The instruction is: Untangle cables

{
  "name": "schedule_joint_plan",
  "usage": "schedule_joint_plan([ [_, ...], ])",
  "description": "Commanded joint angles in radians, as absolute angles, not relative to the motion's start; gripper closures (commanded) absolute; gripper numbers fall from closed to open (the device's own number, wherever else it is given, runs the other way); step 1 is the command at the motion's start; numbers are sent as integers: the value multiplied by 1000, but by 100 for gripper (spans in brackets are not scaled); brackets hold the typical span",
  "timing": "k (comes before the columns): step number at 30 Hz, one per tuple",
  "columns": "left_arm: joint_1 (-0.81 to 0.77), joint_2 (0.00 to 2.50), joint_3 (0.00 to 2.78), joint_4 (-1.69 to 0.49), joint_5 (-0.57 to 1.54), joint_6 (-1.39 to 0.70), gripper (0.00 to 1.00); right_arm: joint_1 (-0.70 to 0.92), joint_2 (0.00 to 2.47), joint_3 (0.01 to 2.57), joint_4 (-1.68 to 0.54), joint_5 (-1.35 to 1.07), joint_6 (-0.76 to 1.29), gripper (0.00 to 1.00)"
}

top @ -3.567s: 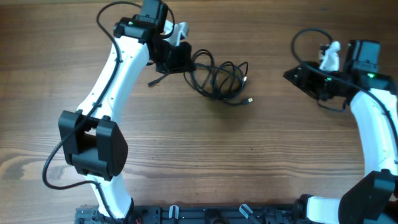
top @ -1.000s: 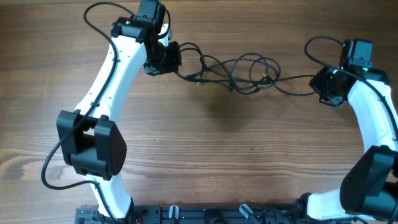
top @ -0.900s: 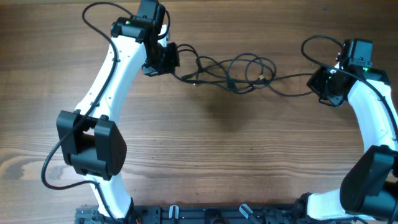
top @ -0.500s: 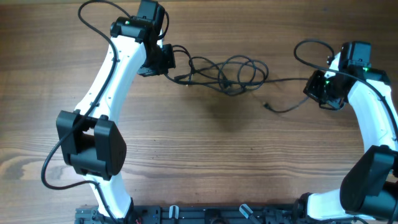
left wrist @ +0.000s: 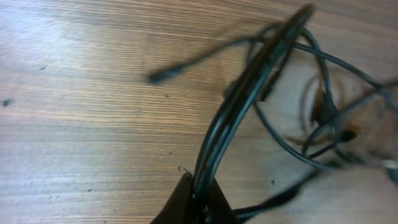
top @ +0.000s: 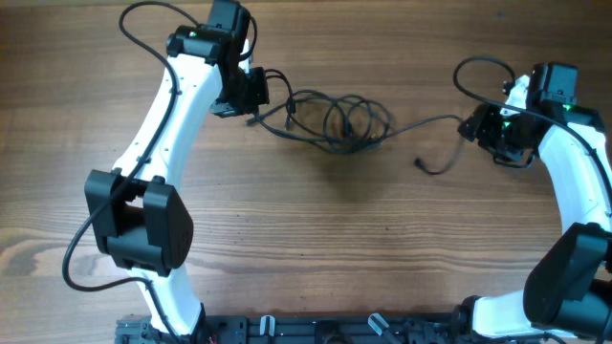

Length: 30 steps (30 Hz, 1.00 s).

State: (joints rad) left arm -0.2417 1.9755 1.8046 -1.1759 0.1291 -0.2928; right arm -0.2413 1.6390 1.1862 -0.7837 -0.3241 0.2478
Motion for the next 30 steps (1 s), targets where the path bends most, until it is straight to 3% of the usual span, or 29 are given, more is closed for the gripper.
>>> schedule_joint_plan([
  [1, -240, 1971, 1799, -1171, 281, -152, 96, -244, 1651, 1213, -757, -559, 198, 42],
  [5, -240, 1971, 1799, -1153, 383, -84, 96, -223, 1651, 1225, -710, -699, 208, 42],
  [14, -239, 1971, 1800, -1135, 414, -86, 96, -180, 1651, 1225, -658, -625, 340, 45],
  [23, -239, 1874, 1959, -1072, 793, -87, 96, -148, 1651, 1225, -620, -738, 327, 44],
  [30, -239, 1749, 2022, -857, 839, -360, 96, -80, 1651, 1225, -540, -767, 344, 43],
])
